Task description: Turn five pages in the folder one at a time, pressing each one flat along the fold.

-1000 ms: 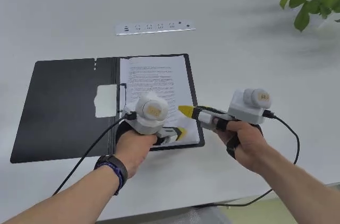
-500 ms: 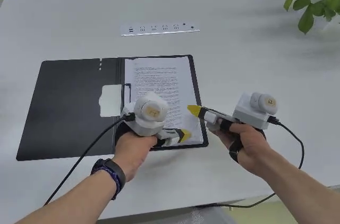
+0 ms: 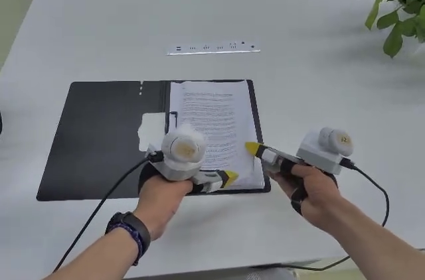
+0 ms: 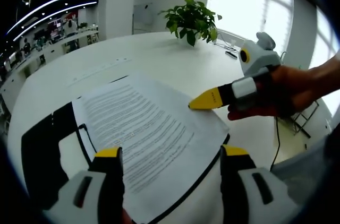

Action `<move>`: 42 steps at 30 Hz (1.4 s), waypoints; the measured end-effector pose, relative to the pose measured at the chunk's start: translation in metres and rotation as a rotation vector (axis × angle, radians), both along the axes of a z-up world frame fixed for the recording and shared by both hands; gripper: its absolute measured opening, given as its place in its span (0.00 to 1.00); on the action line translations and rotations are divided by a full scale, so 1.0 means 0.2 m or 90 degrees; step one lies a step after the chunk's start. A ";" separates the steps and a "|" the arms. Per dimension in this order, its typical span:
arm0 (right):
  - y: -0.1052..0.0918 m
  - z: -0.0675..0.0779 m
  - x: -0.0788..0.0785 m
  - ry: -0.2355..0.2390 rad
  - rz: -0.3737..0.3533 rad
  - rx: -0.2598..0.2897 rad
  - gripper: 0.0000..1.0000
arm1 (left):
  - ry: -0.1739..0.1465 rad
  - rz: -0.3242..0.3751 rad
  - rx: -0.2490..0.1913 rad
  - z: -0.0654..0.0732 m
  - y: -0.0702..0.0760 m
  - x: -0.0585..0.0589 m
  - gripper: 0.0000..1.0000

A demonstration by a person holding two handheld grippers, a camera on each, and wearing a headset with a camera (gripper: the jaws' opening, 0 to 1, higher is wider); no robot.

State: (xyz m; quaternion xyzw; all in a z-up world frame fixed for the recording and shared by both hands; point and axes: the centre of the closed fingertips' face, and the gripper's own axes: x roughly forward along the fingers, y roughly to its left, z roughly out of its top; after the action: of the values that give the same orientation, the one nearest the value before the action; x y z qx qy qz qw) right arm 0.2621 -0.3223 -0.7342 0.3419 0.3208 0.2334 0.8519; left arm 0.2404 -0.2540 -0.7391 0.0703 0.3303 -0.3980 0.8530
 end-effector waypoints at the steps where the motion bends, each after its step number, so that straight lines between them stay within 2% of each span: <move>1: 0.00 0.00 0.01 0.001 -0.004 0.005 0.00 | -0.001 0.005 -0.001 0.01 0.02 0.00 0.75; 10: 0.08 0.06 0.01 -0.011 -0.003 0.003 0.00 | -0.005 0.051 -0.014 0.05 0.18 -0.01 0.75; 19: 0.18 0.11 0.00 -0.026 0.002 0.003 0.00 | -0.015 0.084 -0.020 0.09 0.36 -0.04 0.75; 31: 0.32 0.18 0.00 -0.048 0.010 0.007 0.00 | -0.021 0.096 -0.013 0.10 0.56 -0.10 0.76; 42: 0.54 0.23 -0.01 -0.060 0.028 0.026 0.00 | -0.027 0.102 -0.005 0.12 0.76 -0.13 0.76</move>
State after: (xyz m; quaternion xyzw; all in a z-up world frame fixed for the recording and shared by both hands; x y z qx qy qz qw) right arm 0.2596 -0.2153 -0.6875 0.3410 0.2826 0.2743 0.8536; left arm 0.2144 -0.1011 -0.7152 0.0489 0.3150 -0.3280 0.8893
